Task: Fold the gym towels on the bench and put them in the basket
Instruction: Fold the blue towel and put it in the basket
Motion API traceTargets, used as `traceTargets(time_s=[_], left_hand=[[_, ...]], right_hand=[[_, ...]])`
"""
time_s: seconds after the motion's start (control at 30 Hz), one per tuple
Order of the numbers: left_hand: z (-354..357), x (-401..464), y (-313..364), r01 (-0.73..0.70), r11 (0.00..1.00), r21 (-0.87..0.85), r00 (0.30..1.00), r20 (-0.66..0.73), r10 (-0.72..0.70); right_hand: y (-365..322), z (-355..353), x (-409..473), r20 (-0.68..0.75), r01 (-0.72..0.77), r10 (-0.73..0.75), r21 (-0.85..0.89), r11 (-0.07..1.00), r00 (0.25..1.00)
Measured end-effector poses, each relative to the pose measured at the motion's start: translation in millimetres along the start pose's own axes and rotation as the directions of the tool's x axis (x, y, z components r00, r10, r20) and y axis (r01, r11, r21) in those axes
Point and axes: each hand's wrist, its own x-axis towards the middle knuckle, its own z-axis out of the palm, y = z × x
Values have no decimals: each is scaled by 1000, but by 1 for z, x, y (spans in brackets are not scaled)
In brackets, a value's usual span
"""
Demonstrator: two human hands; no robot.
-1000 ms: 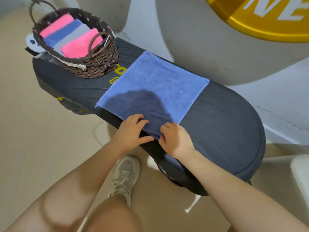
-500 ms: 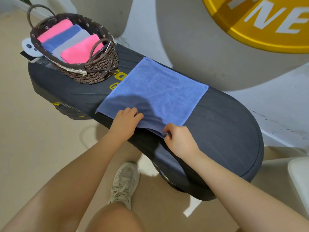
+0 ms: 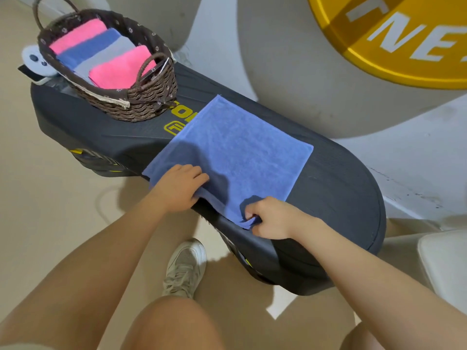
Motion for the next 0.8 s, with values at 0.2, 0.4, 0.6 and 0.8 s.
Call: traceTargets(time_s=[0.2, 0.4, 0.6, 0.8], left_hand=[[4, -14, -11, 279, 949, -146, 960, 22, -278], [-2, -25, -22, 465, 728, -504, 877, 148, -458], [-17, -14, -21, 805, 519, -287, 567, 119, -815], [-16, -3, -33, 851, 511, -124, 525, 255, -812]], right_hand=[[11, -10, 4, 61, -103, 91, 242, 965, 994], [-4, -1, 11, 351, -226, 145, 200, 953, 925], [-2, -4, 42, -130, -101, 134, 230, 968, 982], [9, -11, 60, -233, -157, 188, 147, 977, 954]])
